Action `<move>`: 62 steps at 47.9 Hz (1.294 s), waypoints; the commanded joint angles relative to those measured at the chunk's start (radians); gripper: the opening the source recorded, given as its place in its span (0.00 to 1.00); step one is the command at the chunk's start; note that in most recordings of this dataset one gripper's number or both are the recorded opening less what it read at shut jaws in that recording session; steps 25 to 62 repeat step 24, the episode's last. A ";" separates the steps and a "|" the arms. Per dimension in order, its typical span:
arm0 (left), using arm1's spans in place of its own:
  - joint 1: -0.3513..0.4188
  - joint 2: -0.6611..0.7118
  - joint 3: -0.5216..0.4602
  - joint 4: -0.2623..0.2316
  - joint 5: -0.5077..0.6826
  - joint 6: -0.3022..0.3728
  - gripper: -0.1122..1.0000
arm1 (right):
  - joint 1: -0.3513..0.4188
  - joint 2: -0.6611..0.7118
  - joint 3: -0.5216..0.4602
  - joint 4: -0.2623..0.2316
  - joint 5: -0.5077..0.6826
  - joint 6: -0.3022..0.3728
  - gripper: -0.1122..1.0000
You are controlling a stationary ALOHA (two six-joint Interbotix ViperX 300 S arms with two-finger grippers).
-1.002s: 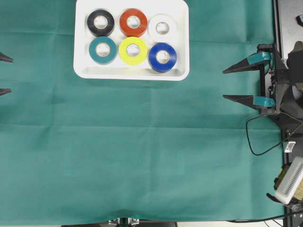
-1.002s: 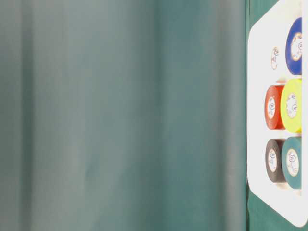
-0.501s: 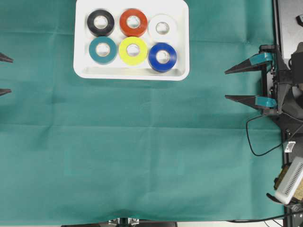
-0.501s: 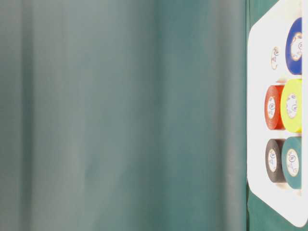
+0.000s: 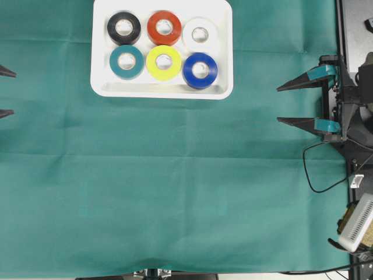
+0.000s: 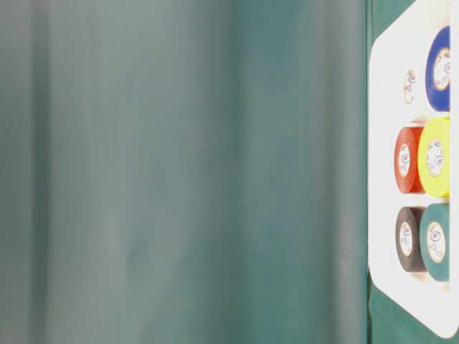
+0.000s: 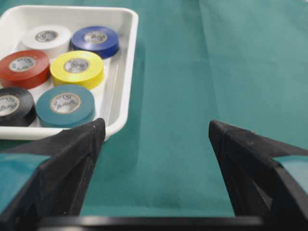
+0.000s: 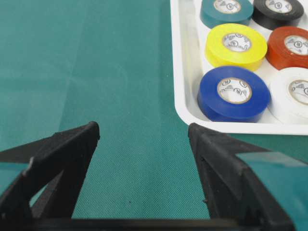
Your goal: Put the tape alternately from left to right into the white case.
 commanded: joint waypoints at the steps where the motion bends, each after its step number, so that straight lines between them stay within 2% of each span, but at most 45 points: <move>1: 0.003 0.008 -0.009 0.002 -0.005 0.002 0.77 | -0.002 0.006 -0.012 -0.002 -0.005 0.002 0.83; 62: 0.003 0.008 -0.009 0.002 0.005 0.003 0.77 | -0.002 0.006 -0.012 -0.002 -0.003 0.002 0.83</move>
